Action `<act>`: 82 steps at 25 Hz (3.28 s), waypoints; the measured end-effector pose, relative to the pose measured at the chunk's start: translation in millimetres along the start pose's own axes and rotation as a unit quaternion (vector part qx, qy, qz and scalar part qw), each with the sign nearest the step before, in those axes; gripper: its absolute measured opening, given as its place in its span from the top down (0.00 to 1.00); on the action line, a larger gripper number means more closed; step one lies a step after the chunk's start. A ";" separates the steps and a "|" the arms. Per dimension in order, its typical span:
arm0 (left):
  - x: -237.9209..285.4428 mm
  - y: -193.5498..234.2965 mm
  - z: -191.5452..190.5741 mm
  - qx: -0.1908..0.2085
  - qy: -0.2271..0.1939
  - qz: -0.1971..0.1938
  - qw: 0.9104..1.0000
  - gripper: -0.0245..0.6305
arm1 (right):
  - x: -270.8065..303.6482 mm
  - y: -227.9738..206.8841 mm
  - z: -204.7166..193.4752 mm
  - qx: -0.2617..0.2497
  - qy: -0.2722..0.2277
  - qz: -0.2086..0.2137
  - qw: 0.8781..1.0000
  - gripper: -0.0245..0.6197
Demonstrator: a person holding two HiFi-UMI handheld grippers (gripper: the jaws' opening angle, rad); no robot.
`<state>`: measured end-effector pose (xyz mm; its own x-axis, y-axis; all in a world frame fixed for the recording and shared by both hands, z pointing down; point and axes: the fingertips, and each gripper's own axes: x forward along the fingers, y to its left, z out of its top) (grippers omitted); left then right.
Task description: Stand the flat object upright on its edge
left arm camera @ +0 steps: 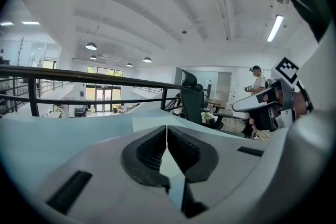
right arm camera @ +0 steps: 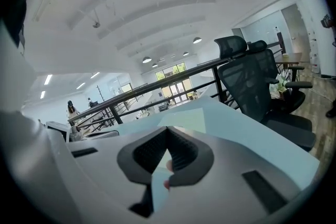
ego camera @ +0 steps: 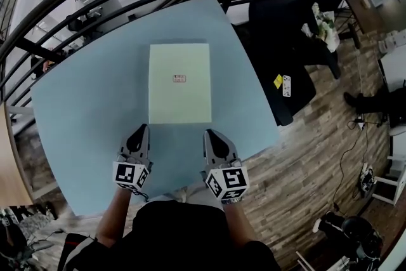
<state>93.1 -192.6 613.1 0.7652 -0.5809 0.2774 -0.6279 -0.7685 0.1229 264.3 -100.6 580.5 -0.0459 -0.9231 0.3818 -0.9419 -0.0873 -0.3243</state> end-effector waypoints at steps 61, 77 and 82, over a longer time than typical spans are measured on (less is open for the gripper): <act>62.0 5.5 -148.9 0.023 0.176 -0.085 0.981 0.45 | 92.4 -64.1 -145.8 -0.064 0.206 0.036 0.976 0.45; 68.0 7.2 -158.2 0.017 0.194 -0.072 0.978 0.45 | 98.9 -68.2 -157.3 -0.115 0.228 0.052 0.965 0.45; 66.3 5.7 -157.2 0.017 0.195 -0.073 0.978 0.45 | 98.8 -68.0 -154.6 -0.118 0.217 0.054 0.968 0.45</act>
<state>118.0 -193.4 782.0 0.7303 -0.3232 0.6019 -0.5059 -0.8479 0.1584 272.4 -127.9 774.1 -0.2349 -0.6739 0.7005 -0.9713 0.1356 -0.1953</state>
